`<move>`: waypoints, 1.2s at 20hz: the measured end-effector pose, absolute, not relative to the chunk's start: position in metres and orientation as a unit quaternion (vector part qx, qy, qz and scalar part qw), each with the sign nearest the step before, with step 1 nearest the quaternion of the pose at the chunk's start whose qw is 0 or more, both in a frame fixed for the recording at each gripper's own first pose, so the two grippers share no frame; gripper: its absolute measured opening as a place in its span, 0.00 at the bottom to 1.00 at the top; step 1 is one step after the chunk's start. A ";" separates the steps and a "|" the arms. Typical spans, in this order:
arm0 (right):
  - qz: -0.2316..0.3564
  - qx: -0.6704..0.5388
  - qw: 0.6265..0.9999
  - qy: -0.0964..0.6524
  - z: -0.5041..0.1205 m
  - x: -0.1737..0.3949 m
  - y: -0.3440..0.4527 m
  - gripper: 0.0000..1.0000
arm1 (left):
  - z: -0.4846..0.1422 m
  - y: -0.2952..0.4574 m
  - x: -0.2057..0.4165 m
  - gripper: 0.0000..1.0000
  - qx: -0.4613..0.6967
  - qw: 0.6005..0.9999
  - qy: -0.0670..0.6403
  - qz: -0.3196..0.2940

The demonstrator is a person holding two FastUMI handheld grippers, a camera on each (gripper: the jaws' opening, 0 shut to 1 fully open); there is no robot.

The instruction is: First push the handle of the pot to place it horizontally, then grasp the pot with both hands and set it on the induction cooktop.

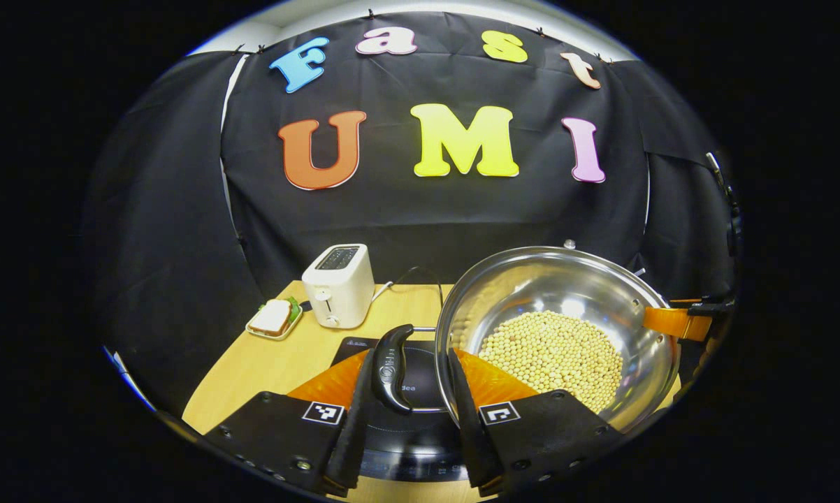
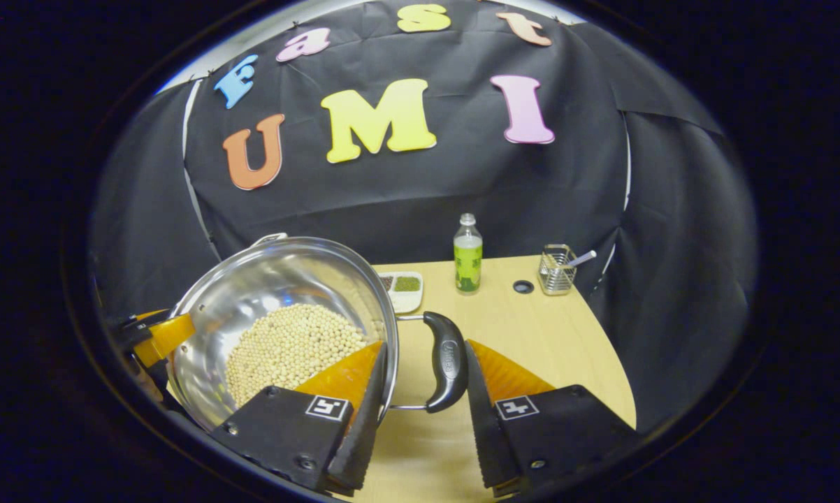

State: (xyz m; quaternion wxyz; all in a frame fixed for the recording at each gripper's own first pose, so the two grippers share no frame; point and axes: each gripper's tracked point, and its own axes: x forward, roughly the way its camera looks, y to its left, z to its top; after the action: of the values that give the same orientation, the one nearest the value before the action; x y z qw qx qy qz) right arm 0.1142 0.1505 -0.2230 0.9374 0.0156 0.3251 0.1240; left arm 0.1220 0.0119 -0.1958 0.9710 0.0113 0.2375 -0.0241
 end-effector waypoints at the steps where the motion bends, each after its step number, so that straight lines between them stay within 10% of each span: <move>1: 0.126 0.014 0.937 0.325 -0.222 0.116 0.158 0.61 | -0.193 0.018 0.123 0.55 0.011 0.971 0.236 -0.023; 24: 0.160 -0.020 0.907 0.388 -0.329 0.161 0.316 0.63 | -0.305 0.143 0.186 0.56 -0.038 0.951 0.305 0.026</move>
State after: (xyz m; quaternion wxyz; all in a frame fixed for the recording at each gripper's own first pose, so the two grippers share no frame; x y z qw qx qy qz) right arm 0.1609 0.3160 -0.3292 0.9075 -0.0205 0.3880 0.1597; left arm 0.1859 0.1425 -0.3049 0.9514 -0.0376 0.3047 0.0260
